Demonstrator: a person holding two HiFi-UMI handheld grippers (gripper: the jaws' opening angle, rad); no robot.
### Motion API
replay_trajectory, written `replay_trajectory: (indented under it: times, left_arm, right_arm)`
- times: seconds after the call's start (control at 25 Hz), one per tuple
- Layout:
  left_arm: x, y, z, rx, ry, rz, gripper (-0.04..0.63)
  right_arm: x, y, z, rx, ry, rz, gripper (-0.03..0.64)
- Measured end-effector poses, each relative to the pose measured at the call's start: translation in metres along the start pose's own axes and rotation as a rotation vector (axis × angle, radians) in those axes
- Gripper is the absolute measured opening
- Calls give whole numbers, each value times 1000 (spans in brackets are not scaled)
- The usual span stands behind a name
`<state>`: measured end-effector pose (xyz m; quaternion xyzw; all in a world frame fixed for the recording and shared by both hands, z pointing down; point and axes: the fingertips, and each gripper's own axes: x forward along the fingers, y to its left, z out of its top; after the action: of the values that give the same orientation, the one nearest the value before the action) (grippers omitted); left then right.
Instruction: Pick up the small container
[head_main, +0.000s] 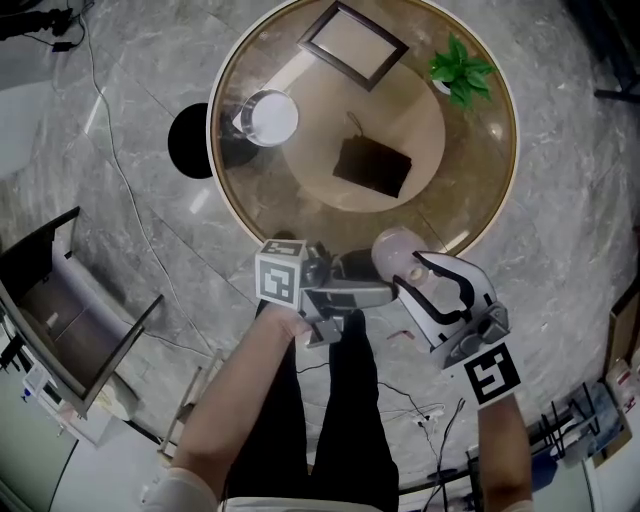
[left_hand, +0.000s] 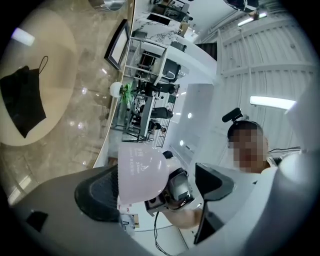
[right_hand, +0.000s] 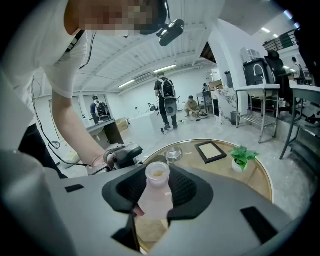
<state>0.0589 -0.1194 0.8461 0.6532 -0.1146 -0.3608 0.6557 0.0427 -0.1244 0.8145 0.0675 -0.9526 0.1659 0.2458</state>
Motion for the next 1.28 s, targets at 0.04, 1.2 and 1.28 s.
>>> replay_trajectory:
  times: [0.04,1.2,1.28]
  left_arm:
    - [1,-2,-2,-8,0,0,456]
    - [69,-259,-125,-135,51,-85,362]
    - [76,-277,-134,-127,42,-77,353]
  right_arm:
    - [-2,2,1,5,-3,-2,150]
    - [-186,169,179,-214,-56,57,150]
    - [-203,180,196,-228,-81,66,150]
